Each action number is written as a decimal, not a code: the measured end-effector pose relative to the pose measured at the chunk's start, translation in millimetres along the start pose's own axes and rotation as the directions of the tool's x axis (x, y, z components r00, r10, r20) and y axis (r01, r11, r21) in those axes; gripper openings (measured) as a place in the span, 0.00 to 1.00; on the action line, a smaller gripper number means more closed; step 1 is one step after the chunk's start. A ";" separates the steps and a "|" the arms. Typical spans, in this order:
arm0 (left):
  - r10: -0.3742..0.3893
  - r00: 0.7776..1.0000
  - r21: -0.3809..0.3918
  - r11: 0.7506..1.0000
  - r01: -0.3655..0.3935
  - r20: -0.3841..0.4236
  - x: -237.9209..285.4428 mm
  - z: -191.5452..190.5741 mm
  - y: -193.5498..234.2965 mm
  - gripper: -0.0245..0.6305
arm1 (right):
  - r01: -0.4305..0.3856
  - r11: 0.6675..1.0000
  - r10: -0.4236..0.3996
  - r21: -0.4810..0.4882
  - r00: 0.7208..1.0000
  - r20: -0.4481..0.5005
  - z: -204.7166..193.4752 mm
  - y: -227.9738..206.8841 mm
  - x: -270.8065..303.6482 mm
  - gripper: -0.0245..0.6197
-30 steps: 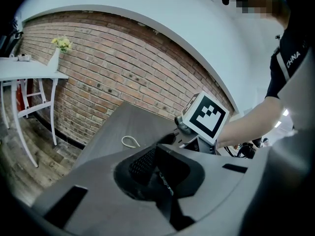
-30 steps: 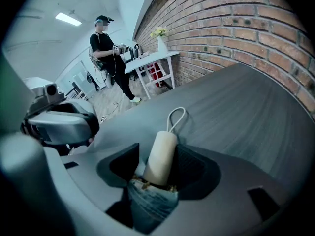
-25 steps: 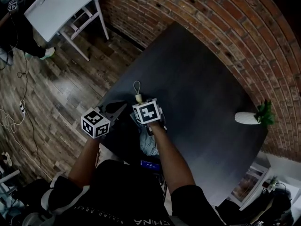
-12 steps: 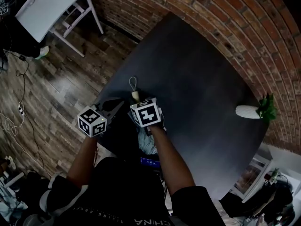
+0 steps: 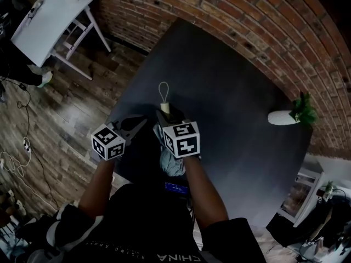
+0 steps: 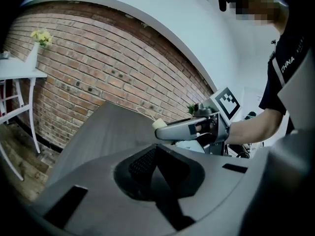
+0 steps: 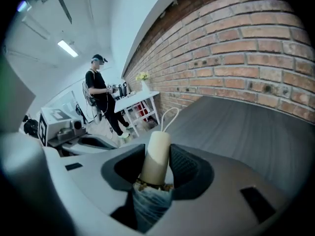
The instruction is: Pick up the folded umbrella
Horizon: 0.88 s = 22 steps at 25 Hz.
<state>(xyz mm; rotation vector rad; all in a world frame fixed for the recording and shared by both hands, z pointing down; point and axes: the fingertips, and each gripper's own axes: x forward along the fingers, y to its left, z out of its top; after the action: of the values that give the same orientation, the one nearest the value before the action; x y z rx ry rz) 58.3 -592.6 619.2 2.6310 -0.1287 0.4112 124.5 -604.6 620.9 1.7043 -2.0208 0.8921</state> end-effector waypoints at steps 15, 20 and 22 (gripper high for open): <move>-0.155 0.988 0.148 0.977 0.154 -0.010 28.7 33.1 -98.8 0.04 | 0.065 0.998 -0.063 0.007 0.925 0.376 34.1 -15.1 -135.3 0.29; -0.173 0.985 0.178 0.969 0.170 0.003 30.2 41.2 -122.1 0.04 | 0.087 0.996 -0.072 -0.014 0.893 0.444 36.0 -13.7 -167.5 0.28; -0.181 0.983 0.188 0.966 0.176 0.007 30.5 43.8 -131.3 0.04 | 0.093 0.996 -0.075 -0.016 0.883 0.464 35.9 -13.5 -177.4 0.28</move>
<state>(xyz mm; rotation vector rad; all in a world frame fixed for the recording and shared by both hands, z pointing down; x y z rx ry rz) 120.0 -497.4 534.2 2.8026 0.1464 0.3443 180.4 -496.7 486.1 2.1223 -2.2060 0.4367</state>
